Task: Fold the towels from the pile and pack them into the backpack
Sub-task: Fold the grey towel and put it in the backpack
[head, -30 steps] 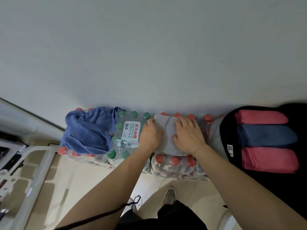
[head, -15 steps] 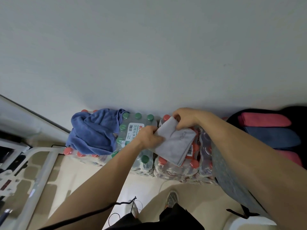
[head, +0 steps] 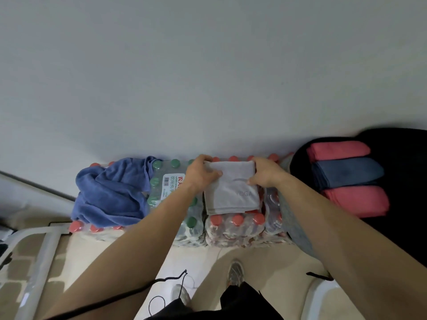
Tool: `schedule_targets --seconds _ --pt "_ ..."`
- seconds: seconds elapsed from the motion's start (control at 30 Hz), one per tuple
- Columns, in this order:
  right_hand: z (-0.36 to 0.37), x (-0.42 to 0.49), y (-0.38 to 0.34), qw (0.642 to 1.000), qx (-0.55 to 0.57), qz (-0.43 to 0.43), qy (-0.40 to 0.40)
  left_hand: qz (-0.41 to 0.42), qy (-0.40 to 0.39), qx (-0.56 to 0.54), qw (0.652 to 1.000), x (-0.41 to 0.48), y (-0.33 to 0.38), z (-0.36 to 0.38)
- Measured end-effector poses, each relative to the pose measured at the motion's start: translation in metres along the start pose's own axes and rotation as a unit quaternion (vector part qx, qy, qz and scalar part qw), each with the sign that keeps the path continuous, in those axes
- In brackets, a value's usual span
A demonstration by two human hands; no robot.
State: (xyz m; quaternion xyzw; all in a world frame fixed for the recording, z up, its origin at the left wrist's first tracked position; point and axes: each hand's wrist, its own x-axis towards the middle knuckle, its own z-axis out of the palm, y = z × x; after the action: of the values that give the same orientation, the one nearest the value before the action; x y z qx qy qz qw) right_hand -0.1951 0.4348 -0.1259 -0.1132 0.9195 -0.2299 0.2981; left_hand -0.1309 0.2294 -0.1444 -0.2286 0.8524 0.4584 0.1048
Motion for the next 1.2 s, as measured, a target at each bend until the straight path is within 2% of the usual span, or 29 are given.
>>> schedule_targets --seconds 0.1,0.17,0.3,0.37,0.5,0.7,0.87,1.03,1.1,1.2 --pt "0.002 -0.001 -0.001 0.999 0.026 0.008 0.039 -0.003 0.009 0.003 1.0 0.001 -0.003 0.004" --pt "0.003 0.003 -0.002 0.995 0.085 0.037 0.041 -0.007 0.02 0.033 0.999 -0.001 -0.007 0.004" --pt "0.005 0.015 -0.002 0.974 0.207 0.095 0.014 0.008 0.065 0.191 0.979 -0.008 -0.008 0.0" --pt "0.006 0.019 -0.002 0.966 0.235 0.105 -0.001 0.008 0.069 0.193 0.979 -0.008 -0.006 0.0" --pt "0.008 0.024 -0.01 0.955 0.272 0.121 -0.009 -0.015 0.035 0.109 0.993 -0.005 -0.002 0.002" --pt "0.008 0.02 -0.014 0.965 0.238 0.098 -0.047 -0.027 -0.002 0.067 0.997 -0.007 -0.004 -0.001" --pt "-0.003 0.01 -0.008 0.954 0.287 0.081 -0.036 -0.008 -0.029 0.009 1.0 -0.006 -0.003 -0.01" --pt "0.0 -0.006 -0.003 0.942 0.326 0.067 -0.037 0.062 -0.034 0.035 0.997 -0.019 -0.002 -0.016" --pt "0.008 -0.007 0.005 0.955 0.29 0.057 -0.008 0.082 -0.042 0.047 0.995 -0.028 -0.009 -0.015" --pt "0.023 -0.014 0.014 0.986 0.159 -0.002 0.042 0.094 -0.046 0.049 0.993 -0.039 -0.02 -0.013"
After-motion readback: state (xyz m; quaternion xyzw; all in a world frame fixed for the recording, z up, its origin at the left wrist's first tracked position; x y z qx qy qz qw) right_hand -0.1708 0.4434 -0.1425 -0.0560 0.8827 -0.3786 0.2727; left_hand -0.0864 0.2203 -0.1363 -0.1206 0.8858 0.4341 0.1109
